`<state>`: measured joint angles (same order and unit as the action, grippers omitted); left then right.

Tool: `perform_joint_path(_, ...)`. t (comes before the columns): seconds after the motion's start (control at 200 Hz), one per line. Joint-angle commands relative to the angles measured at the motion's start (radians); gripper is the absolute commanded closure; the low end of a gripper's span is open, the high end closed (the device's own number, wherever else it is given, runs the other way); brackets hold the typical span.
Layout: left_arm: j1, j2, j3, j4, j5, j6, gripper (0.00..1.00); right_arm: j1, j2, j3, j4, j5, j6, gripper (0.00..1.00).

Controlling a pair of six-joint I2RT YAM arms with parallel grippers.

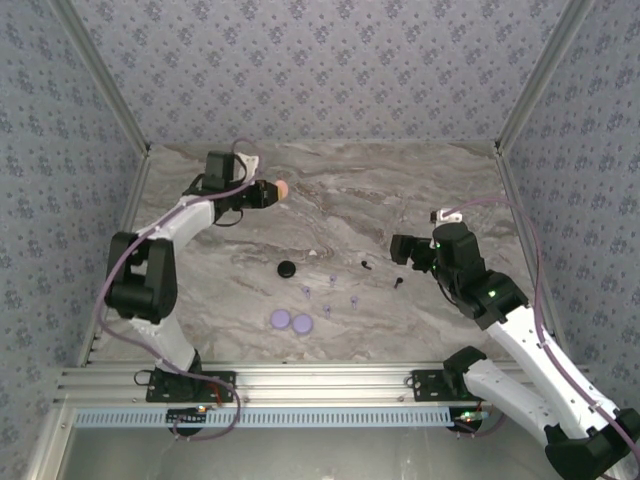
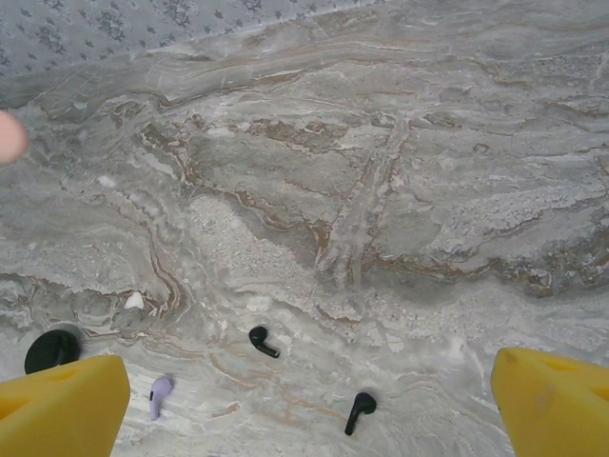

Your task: Insert the wireless bluetooth earbuds into the charging case

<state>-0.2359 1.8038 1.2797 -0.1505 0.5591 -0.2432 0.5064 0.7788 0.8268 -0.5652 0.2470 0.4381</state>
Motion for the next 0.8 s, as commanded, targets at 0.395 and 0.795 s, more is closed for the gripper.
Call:
perform_joint_path(0.395,0.016,0.298,0.144,-0.116,0.126,-0.052,0.91,-0.042,-0.004,0.028,-0.085,0.012,-0.006,0.00)
perform_joint_path(0.795,0.037,0.272,0.111,-0.149,0.046,-0.014,0.44,-0.128,0.009,0.006,0.016,-0.238,-0.037,0.00)
